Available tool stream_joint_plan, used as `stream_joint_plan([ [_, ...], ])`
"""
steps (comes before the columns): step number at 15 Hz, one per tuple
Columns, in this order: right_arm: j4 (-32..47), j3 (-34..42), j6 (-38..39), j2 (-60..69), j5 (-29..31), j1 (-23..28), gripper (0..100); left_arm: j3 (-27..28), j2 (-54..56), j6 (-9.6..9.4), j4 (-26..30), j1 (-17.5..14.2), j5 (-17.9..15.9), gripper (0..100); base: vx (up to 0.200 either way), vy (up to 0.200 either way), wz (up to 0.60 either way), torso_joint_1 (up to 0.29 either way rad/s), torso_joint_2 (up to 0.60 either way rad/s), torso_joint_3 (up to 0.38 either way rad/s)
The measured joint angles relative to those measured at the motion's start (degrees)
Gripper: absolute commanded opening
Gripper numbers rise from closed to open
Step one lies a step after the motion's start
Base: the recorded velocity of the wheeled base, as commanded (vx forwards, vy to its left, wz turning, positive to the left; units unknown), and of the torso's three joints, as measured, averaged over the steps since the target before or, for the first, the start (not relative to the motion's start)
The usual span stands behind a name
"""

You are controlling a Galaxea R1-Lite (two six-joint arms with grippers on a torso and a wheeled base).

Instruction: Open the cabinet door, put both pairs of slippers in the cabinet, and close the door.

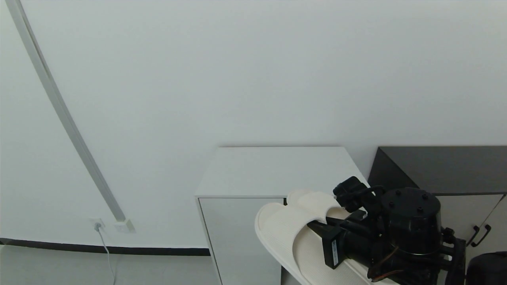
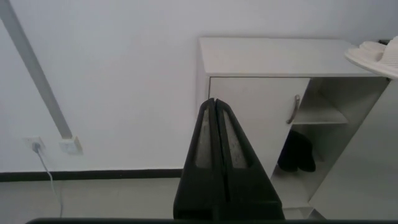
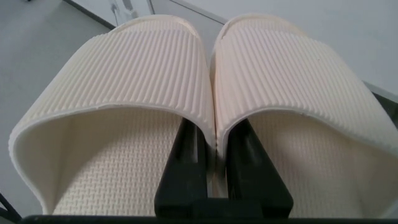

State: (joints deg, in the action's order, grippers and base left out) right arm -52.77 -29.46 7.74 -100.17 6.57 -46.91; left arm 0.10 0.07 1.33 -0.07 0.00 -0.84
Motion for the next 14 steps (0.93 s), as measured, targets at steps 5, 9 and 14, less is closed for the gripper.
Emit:
stream_joint_plan([
  [5,-0.1,0.5,-0.28,-0.44,-0.04,0.0,0,0.0,0.0,-0.13,0.0,0.0,-0.17,0,0.0,-0.08,0.0,0.0,0.0,0.0],
  [9,-0.21,0.67,-0.79,-0.95,-0.12,-0.09,0,0.0,0.0,-0.11,-0.02,0.02,-0.2,0,0.0,0.0,0.0,0.0,0.0,0.0],
  [14,-0.18,0.74,-0.82,-1.16,-0.09,-0.05,0,0.0,0.0,-0.05,-0.02,0.0,-0.22,0,0.0,0.0,-0.12,0.001,0.0,0.001],
])
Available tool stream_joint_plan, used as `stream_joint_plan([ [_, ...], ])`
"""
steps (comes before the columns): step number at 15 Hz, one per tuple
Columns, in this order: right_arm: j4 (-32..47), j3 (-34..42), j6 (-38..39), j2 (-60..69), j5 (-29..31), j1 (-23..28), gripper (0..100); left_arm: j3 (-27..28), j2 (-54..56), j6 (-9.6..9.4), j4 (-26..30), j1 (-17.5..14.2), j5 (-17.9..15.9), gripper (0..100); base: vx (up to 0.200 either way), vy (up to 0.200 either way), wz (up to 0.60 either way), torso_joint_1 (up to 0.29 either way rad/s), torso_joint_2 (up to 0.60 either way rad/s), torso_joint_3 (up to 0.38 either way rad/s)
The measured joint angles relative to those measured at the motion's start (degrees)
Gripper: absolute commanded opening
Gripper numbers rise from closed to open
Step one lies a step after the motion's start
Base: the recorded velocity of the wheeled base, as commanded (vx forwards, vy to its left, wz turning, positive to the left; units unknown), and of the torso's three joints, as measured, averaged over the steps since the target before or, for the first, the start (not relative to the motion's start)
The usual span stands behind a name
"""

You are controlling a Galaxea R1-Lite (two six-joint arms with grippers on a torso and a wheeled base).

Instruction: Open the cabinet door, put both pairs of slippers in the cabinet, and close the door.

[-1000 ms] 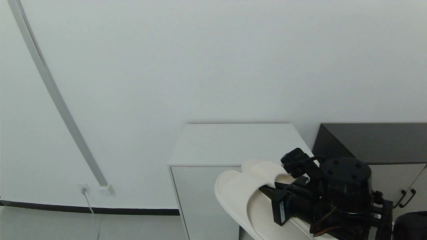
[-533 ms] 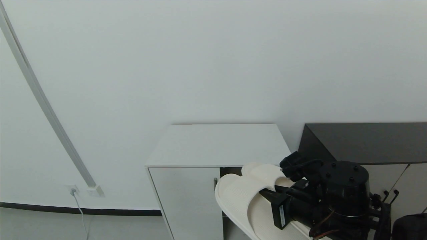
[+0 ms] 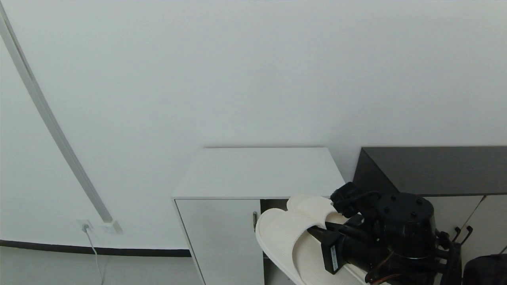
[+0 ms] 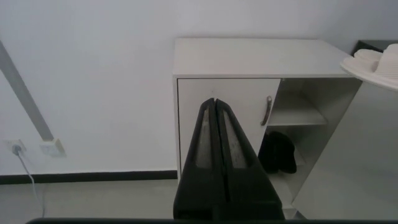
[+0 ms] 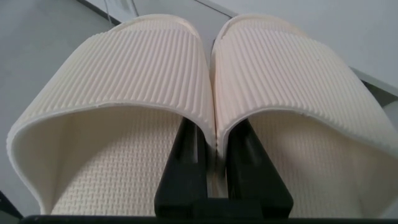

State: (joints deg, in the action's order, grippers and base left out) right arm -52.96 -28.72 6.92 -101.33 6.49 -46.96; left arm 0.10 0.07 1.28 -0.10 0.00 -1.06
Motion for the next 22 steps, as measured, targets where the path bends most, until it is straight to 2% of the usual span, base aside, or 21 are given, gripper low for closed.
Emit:
stream_joint_plan([
  [14,-0.02,0.52,0.02,-0.49,-0.06,-0.17,0,0.0,0.0,-0.02,0.0,0.0,0.02,0,0.0,0.0,0.0,0.0,0.0,0.0],
  [22,-1.95,1.35,-0.99,-1.16,-0.02,-0.54,0,0.0,0.0,0.02,-0.01,0.0,0.0,0,0.0,0.0,0.0,-0.14,0.31,0.171],
])
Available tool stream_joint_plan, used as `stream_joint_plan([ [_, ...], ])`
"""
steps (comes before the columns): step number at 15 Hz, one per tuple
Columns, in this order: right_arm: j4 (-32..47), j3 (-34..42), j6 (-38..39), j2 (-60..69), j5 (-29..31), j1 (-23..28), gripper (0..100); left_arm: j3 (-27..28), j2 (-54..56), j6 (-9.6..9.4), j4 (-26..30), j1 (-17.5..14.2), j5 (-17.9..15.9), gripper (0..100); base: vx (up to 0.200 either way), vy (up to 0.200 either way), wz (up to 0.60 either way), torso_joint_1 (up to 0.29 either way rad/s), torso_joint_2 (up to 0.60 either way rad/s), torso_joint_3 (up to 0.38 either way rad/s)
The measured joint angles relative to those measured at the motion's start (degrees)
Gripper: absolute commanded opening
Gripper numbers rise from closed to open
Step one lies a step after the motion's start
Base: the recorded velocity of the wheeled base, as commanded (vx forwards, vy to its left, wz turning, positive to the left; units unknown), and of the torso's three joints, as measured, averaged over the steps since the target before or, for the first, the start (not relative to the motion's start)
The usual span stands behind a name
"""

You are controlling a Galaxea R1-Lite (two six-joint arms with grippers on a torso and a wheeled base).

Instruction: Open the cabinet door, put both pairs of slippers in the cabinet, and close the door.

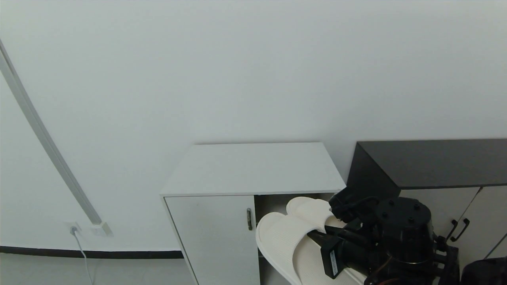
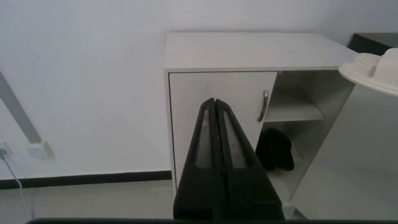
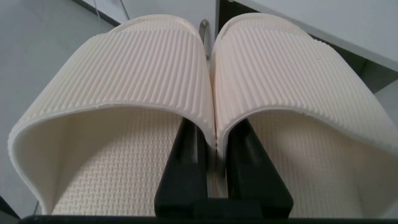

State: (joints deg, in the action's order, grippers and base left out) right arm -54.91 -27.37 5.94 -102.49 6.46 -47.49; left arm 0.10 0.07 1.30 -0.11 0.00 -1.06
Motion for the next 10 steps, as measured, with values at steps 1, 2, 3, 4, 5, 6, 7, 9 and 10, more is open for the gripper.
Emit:
stream_joint_plan([
  [1,-0.57,0.09,-0.11,-0.22,0.02,-0.02,0,0.0,0.0,0.0,0.04,0.0,0.0,0,0.0,0.0,0.0,-0.149,0.34,0.193],
  [2,-0.93,0.24,-0.15,-0.44,0.02,-0.05,0,0.0,0.0,0.0,0.01,0.0,0.0,0,0.0,0.0,0.0,-0.154,0.36,0.183],
  [3,-1.04,0.35,-0.22,-0.66,0.02,-0.05,0,0.0,0.0,0.0,0.04,0.0,0.0,0,0.0,0.0,0.0,-0.159,0.34,0.203],
  [4,-1.3,0.39,-0.22,-0.79,0.02,-0.05,0,0.0,0.0,0.0,0.04,0.0,0.0,0,0.0,0.0,0.0,-0.163,0.37,0.212],
  [5,-1.69,0.5,-0.22,-0.9,0.02,-0.02,0,0.0,0.0,0.0,0.01,0.0,0.02,0,0.0,0.0,0.0,-0.173,0.41,0.203],
  [6,-1.76,0.56,-0.22,-0.99,0.02,0.0,0,0.0,0.0,-0.02,0.04,0.0,0.0,0,0.0,0.0,0.0,-0.173,0.38,0.212],
  [7,-2.05,0.61,-0.2,-1.1,0.02,0.0,0,0.0,0.0,-0.02,0.04,0.0,0.0,0,0.0,0.0,0.0,-0.173,0.37,0.217],
  [9,-2.27,0.66,-0.17,-1.26,-0.01,-0.05,0,0.0,0.0,0.0,0.01,0.0,0.02,0,0.0,0.0,0.0,-0.176,0.41,0.224],
  [10,-2.32,0.69,-0.17,-1.29,0.0,-0.05,0,0.0,0.0,0.0,0.01,0.0,0.02,0,0.0,0.0,0.0,-0.203,0.48,0.281],
])
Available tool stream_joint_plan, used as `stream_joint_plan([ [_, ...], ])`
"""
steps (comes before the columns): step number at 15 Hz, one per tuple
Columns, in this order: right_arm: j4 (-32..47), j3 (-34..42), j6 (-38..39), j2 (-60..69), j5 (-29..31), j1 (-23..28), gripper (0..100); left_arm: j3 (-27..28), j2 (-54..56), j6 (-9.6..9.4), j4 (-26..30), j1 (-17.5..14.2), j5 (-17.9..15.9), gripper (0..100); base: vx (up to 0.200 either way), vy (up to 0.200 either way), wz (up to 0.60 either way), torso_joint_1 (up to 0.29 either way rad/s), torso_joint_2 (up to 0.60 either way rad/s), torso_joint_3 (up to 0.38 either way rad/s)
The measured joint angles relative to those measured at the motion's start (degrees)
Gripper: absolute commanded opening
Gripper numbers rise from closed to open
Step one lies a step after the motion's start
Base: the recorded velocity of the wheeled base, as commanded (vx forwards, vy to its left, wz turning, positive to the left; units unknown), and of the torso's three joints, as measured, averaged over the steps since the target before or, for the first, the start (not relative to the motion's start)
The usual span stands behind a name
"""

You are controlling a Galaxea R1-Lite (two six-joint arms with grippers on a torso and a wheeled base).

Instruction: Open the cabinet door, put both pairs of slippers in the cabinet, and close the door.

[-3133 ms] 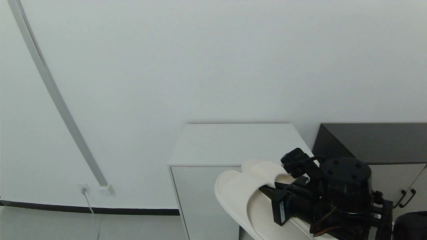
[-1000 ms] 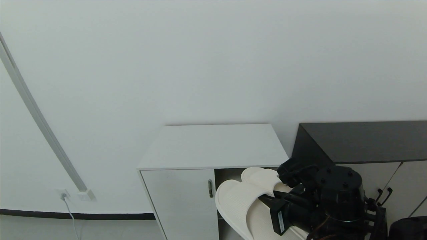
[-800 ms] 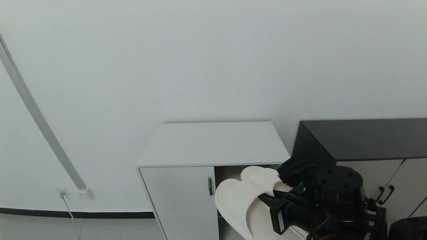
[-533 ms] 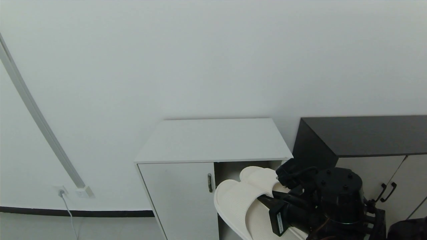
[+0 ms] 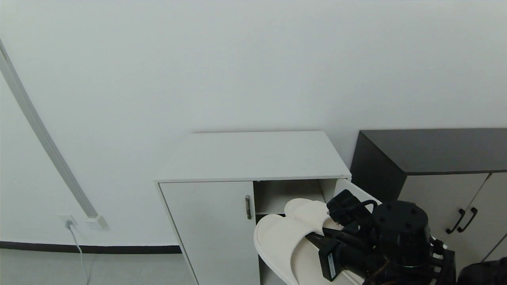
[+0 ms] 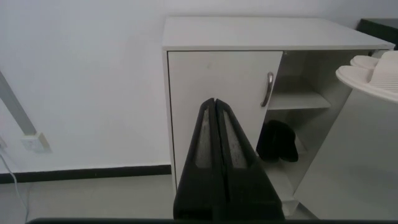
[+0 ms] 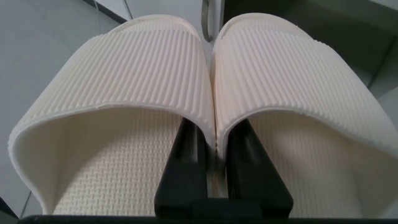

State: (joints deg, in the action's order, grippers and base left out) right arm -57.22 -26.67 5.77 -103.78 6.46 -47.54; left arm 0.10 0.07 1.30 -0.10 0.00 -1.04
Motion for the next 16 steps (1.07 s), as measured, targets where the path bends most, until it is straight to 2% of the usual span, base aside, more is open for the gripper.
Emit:
stream_joint_plan([
  [12,-0.41,0.72,0.04,-0.61,-0.01,-0.11,0,0.0,0.0,-0.18,-0.01,0.0,-0.02,0,0.0,0.0,0.0,-0.214,0.53,0.318],
  [16,-3.1,0.83,0.06,-1.97,-0.01,-0.06,0,0.0,0.0,-0.18,-0.04,0.0,0.04,0,0.0,0.0,0.0,-0.167,0.49,0.322],
])
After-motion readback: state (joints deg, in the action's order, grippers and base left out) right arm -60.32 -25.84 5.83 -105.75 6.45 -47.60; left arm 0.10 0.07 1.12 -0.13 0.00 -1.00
